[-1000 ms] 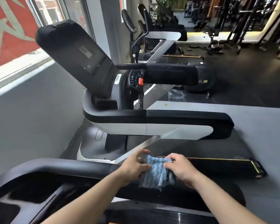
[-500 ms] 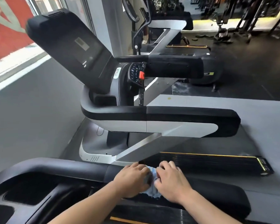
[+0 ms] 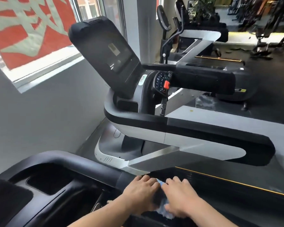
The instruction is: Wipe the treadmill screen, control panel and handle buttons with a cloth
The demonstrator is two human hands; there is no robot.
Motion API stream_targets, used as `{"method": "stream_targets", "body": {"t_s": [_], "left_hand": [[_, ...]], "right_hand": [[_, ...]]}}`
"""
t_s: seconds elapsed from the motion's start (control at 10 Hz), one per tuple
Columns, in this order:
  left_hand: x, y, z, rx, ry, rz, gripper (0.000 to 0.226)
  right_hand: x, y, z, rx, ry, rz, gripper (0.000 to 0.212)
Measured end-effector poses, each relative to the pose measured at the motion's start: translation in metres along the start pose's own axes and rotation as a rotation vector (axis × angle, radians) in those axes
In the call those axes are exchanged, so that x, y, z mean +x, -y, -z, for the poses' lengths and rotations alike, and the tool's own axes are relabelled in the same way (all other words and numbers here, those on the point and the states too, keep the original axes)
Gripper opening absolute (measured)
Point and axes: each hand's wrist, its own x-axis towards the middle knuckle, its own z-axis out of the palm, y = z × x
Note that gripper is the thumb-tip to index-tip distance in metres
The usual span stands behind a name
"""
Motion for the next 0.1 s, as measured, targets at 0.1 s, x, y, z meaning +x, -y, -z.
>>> {"method": "stream_targets", "body": {"t_s": [0.1], "left_hand": [[0.0022,0.0001,0.0142,-0.180,0.002,0.103,0.068]], "right_hand": [[0.0067,0.0030,0.0392,0.166,-0.034,0.030,0.037]]}}
